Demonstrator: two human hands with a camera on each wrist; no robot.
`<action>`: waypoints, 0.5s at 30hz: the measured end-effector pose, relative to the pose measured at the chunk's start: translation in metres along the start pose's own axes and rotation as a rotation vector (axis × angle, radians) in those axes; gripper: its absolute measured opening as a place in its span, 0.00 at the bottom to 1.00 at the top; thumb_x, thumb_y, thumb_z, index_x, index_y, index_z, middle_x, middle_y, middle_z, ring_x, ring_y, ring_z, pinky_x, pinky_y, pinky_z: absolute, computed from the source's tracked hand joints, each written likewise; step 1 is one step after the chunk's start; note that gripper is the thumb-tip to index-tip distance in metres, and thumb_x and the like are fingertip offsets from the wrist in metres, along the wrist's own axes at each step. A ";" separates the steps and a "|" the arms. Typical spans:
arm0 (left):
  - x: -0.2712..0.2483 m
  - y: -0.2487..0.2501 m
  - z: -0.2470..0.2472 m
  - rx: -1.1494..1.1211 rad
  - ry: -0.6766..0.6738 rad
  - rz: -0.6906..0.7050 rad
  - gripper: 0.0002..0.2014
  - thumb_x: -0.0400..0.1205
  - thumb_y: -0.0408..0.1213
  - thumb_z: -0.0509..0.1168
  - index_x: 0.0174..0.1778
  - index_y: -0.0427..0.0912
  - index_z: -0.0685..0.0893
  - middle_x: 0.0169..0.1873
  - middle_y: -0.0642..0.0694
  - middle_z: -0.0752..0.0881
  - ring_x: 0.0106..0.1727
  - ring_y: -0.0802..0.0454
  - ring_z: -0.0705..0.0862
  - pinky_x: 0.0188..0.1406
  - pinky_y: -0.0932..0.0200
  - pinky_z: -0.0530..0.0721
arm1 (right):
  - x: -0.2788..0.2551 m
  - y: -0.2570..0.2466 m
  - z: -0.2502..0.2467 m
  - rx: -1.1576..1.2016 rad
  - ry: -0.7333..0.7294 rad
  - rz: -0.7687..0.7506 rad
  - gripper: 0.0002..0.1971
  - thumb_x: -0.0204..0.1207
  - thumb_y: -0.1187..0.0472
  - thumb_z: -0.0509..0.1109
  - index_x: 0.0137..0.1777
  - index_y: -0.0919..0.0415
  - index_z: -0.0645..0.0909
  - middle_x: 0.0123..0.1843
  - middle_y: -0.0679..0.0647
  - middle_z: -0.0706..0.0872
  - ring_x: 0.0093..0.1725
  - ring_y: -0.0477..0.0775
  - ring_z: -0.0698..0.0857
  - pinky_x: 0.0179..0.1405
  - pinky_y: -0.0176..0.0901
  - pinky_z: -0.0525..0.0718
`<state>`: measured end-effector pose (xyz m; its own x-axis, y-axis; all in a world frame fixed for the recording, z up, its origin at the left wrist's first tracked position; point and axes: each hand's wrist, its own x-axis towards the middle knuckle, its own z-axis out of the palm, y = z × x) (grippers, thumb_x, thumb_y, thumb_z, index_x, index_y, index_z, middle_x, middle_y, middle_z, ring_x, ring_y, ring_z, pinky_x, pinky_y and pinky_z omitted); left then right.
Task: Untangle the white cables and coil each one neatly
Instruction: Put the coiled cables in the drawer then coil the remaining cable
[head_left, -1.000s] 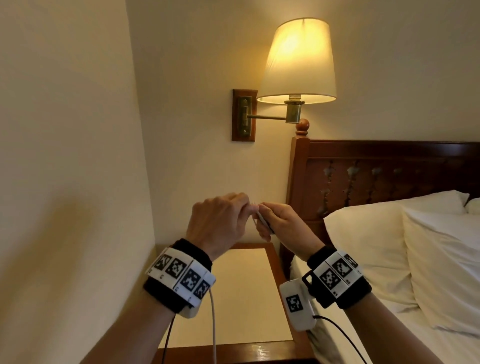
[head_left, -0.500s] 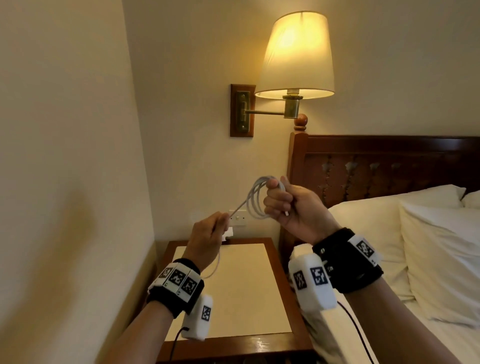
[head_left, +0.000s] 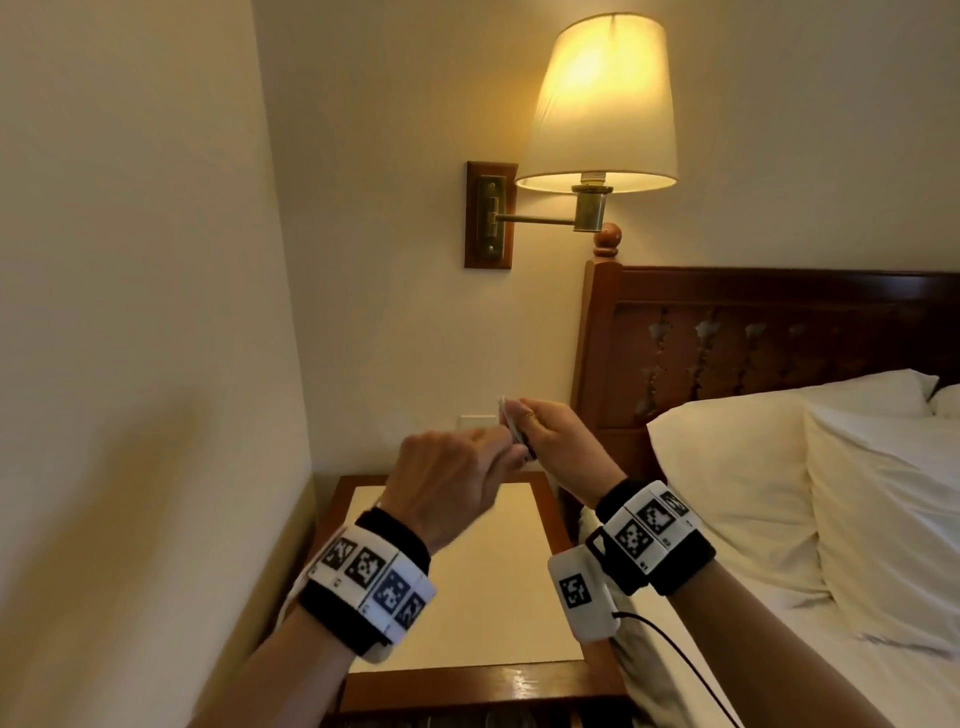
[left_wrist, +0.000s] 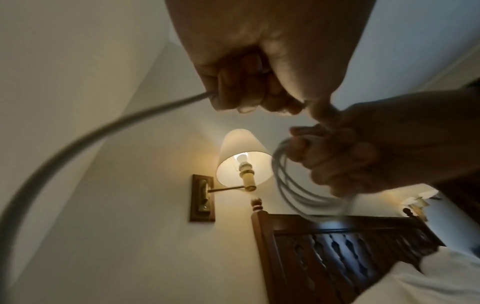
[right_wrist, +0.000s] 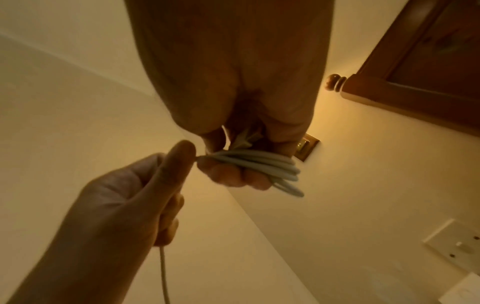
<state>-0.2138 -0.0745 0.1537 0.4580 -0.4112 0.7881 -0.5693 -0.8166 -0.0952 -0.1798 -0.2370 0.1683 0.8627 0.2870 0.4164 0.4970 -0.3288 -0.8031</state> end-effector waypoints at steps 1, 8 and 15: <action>0.006 -0.006 -0.005 0.011 0.017 -0.031 0.18 0.85 0.58 0.53 0.38 0.51 0.78 0.26 0.55 0.80 0.21 0.55 0.76 0.23 0.63 0.62 | -0.003 0.000 0.000 0.019 -0.041 -0.001 0.21 0.89 0.55 0.54 0.42 0.68 0.78 0.30 0.57 0.78 0.30 0.55 0.76 0.36 0.51 0.74; 0.017 -0.028 0.003 -0.567 -0.054 -0.198 0.22 0.79 0.65 0.59 0.54 0.50 0.82 0.37 0.56 0.76 0.37 0.59 0.77 0.36 0.62 0.77 | -0.014 -0.016 -0.003 0.464 -0.273 0.187 0.18 0.90 0.56 0.50 0.39 0.61 0.74 0.25 0.48 0.65 0.23 0.45 0.62 0.23 0.35 0.64; 0.014 -0.019 0.000 -1.188 -0.284 -0.472 0.23 0.84 0.49 0.57 0.52 0.31 0.85 0.36 0.42 0.82 0.39 0.54 0.81 0.39 0.67 0.81 | -0.012 -0.012 -0.009 0.803 -0.284 0.259 0.18 0.85 0.55 0.53 0.35 0.59 0.74 0.21 0.46 0.63 0.20 0.45 0.59 0.26 0.42 0.56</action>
<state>-0.1970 -0.0649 0.1669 0.8218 -0.3752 0.4288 -0.4991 -0.1109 0.8594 -0.1952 -0.2440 0.1770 0.8302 0.5384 0.1443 -0.0180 0.2846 -0.9585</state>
